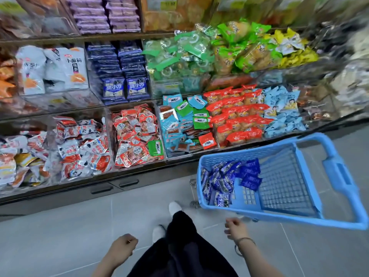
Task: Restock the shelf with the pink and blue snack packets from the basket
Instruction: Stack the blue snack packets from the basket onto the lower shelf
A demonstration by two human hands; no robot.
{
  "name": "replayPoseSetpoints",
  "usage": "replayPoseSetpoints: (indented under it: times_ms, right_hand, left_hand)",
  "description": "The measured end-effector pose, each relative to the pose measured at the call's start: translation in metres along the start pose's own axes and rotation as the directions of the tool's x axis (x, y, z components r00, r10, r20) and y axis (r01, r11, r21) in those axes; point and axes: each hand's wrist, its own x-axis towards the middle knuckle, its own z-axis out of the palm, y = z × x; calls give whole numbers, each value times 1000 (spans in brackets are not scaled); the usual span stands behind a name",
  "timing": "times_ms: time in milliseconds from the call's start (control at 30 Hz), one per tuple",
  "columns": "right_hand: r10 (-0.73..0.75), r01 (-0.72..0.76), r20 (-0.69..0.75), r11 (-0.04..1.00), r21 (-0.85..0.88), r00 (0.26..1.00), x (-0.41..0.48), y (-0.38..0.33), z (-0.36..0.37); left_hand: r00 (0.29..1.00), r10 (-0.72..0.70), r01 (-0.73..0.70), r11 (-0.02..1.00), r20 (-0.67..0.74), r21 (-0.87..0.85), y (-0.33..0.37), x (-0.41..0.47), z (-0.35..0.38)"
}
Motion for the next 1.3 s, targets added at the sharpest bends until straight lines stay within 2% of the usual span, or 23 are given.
replayPoseSetpoints:
  times_ms: [167, 433, 500, 533, 567, 600, 667, 733, 833, 1000, 1133, 1300]
  right_hand:
    - [-50, 62, 74, 984, -165, 996, 20, 5, -39]
    - [-134, 160, 104, 939, -304, 985, 69, -31, -121]
    - [-172, 227, 157, 850, -476, 973, 82, -43, -136]
    - [-164, 275, 238, 772, -574, 957, 88, -46, -142]
    - [-119, 325, 332, 653, -684, 936, 94, -46, -146]
    - [-46, 354, 382, 489, -797, 923, 100, -43, -148]
    - [45, 364, 379, 196, -911, 924, 108, -34, -154]
    - [17, 342, 344, 83, -936, 939, 122, -26, -158]
    - [2, 374, 375, 60, -926, 927, 135, -23, -159]
    - [-7, 407, 407, -45, -912, 913, 147, -16, -157]
    - [-26, 450, 459, -150, -880, 888, 146, -17, -152]
    - [-28, 504, 516, -177, -845, 856, 147, -23, -143]
  left_hand:
    - [995, -102, 100, 994, -24, -50, 16, -3, 32]
    - [995, -78, 74, 995, -67, -70, 97, 6, 106]
    - [996, -48, 45, 998, -78, -42, 119, 15, 129]
    - [996, -36, 33, 999, -76, -30, 130, 21, 140]
    - [997, -24, 24, 1000, -67, -9, 142, 28, 151]
    - [998, -14, 15, 1000, -53, 16, 153, 38, 160]
    - [999, -19, 20, 999, -33, 47, 174, 56, 176]
    - [1000, -7, 8, 998, -23, 68, 194, 77, 188]
    - [999, 8, -4, 996, -49, 90, 212, 108, 201]
    - [992, -6, 38, 967, -128, 250, 208, 131, 208]
    - [988, 16, 20, 972, -151, 236, 204, 129, 208]
    - [979, -24, 63, 980, -204, 186, 205, 129, 201]
